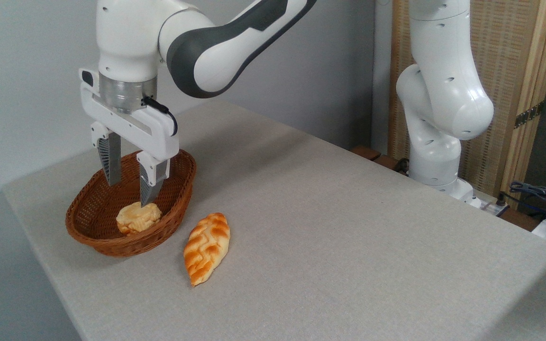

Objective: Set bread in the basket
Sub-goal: 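Raise the open gripper up out of the basket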

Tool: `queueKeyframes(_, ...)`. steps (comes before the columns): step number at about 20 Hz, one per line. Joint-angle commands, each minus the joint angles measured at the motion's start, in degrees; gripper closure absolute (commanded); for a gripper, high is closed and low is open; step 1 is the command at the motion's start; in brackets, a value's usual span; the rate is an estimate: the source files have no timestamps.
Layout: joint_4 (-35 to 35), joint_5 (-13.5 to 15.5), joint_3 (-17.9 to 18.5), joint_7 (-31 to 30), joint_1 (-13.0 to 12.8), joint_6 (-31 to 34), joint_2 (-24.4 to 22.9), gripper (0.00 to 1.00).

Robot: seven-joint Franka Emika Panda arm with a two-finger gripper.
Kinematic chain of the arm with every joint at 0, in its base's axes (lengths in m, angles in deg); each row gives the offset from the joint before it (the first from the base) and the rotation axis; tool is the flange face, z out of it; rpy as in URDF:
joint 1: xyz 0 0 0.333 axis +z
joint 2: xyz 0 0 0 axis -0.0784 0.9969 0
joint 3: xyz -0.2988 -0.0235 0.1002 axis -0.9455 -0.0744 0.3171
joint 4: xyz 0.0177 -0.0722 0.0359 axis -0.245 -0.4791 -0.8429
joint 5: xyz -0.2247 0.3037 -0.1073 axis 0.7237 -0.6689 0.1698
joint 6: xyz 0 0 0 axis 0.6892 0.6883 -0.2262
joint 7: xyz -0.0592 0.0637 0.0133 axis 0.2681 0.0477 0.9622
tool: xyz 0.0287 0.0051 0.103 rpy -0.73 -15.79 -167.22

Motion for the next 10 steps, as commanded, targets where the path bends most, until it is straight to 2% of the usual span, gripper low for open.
queueKeyframes(1, -0.01, 0.32, 2.50, -0.02, -0.17, 3.67, -2.38, 0.00)
queueKeyframes(2, -0.01, -0.20, 3.29, 0.24, -0.17, 5.25, -2.91, 0.00)
queueKeyframes(3, 0.08, -1.95, 4.17, 0.33, -0.17, 6.57, -3.69, 0.00)
queueKeyframes(7, -0.01, -10.21, 6.11, 3.83, -0.08, 12.72, -5.37, 0.00)
queueKeyframes(8, -0.01, -11.44, 6.38, 6.28, -0.08, 14.21, -5.37, 0.00)
queueKeyframes(10, -0.01, -11.98, 8.48, 12.60, -0.17, 16.85, -5.90, 0.00)
